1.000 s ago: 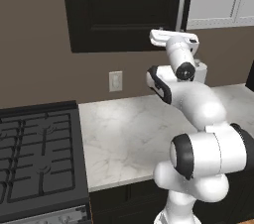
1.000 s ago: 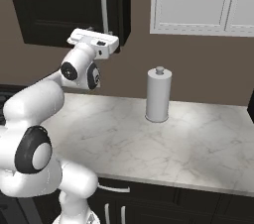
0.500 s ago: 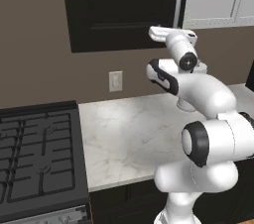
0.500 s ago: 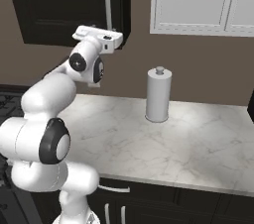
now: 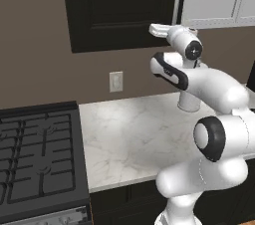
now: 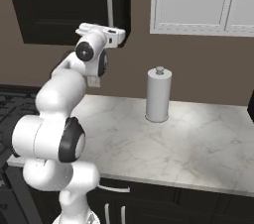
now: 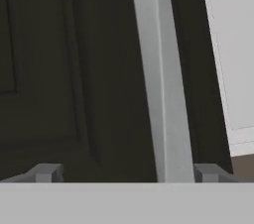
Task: Pick up the dish brush and dish brush from the sink, and place them back in the cabinet, and close the cabinet door.
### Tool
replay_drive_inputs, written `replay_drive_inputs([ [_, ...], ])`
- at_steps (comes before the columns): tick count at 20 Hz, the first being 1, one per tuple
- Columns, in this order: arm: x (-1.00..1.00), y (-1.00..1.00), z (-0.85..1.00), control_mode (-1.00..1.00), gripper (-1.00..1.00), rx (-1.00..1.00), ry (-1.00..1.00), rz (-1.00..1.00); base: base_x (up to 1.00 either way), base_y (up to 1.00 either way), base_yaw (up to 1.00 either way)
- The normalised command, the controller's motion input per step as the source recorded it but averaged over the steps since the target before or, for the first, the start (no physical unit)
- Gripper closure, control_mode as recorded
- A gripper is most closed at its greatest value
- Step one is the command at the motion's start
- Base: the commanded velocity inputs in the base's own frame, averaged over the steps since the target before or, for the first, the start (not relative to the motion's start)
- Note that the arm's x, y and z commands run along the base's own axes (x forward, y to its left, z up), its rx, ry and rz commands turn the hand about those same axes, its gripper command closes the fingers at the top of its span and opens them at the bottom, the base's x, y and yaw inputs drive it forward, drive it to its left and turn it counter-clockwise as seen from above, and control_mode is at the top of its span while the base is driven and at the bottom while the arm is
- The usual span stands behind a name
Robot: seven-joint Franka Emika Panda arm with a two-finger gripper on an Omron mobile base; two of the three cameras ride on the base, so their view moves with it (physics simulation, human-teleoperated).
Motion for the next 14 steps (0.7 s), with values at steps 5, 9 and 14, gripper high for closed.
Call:
replay_drive_inputs([
  [5,0.38,0.0,0.0,-1.0,-1.0,0.0,0.07,0.06,0.0,0.0,0.0],
  [9,0.39,0.0,0.0,-1.0,-1.0,0.0,0.05,0.07,0.0,0.0,0.0],
  [14,0.34,0.0,0.0,-1.0,-1.0,0.0,0.03,0.07,0.0,0.0,0.0],
])
